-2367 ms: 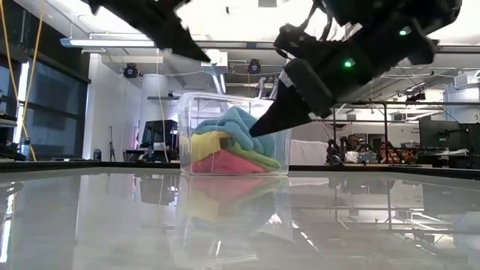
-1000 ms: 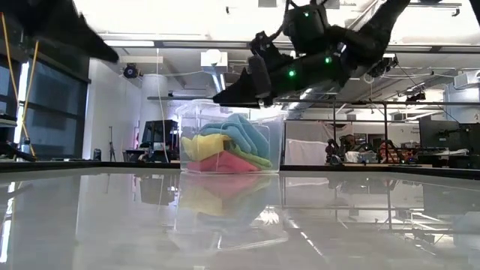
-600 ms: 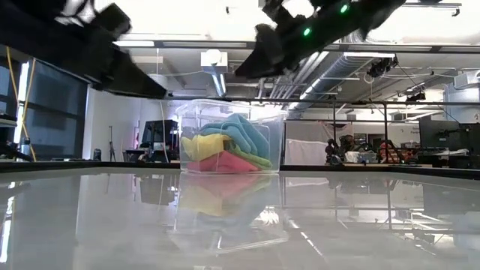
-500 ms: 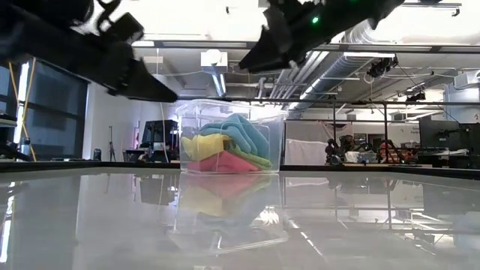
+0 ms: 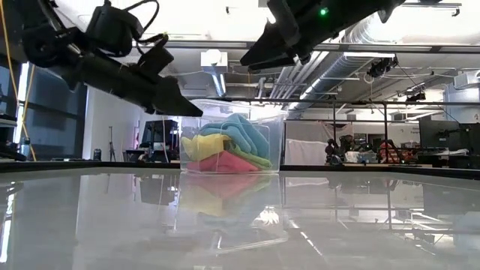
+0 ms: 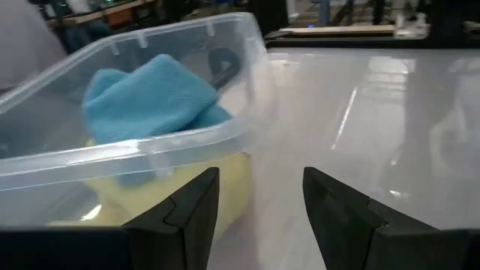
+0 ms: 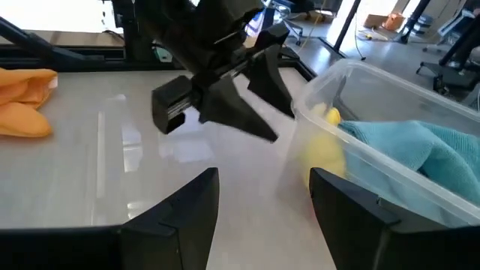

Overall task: Sort towels by color in basket
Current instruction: Adjust the top transparent bin, then put the orange microfiber cloth into the bin

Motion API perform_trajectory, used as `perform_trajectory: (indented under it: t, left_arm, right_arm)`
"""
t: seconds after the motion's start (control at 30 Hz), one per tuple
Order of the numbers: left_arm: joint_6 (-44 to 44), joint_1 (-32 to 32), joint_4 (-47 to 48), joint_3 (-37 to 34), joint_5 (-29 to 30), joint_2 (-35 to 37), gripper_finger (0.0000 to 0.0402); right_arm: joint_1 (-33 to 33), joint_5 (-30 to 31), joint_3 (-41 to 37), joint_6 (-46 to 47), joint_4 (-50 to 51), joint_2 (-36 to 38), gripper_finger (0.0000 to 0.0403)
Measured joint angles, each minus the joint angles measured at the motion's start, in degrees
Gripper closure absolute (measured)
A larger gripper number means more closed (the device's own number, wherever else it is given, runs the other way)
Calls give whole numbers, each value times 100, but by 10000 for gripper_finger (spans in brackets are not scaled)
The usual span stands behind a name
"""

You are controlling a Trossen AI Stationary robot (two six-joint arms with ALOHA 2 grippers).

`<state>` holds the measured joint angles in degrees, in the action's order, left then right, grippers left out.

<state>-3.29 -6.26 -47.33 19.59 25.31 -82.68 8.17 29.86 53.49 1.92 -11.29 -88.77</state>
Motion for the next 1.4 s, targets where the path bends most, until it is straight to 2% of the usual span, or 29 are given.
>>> perform_trajectory:
  t: [0.3, 0.57, 0.83, 0.97, 1.13, 1.27, 1.4]
  left_arm:
    - [-335, -778, -104, 2, 71, -6, 220]
    - [-344, -1562, -113, 2, -568, -3, 220]
    - [-493, -1897, 0, 2, -687, 7, 220]
    - [-581, -1734, 566, 0, -683, 322, 220]
    - [-388, -1314, 2109, 0, -432, 1236, 220]
    - [-297, -455, 3848, 249, 76, 2007, 220]
    - [-90, 815, 5505, 838, 290, 2265, 220]
  right_arm:
    - [7, 3, 0, 298, 349, 0, 197]
    - [29, 3, 0, 487, 390, 0, 197]
    - [171, 14, 0, 572, 489, -2, 197]
    - [329, 270, 0, 613, 510, -4, 197]
    - [515, 270, 0, 709, 421, -98, 197]
    - [623, 264, 0, 706, 23, -518, 197]
    - [661, -53, -2, 434, -619, -1049, 197]
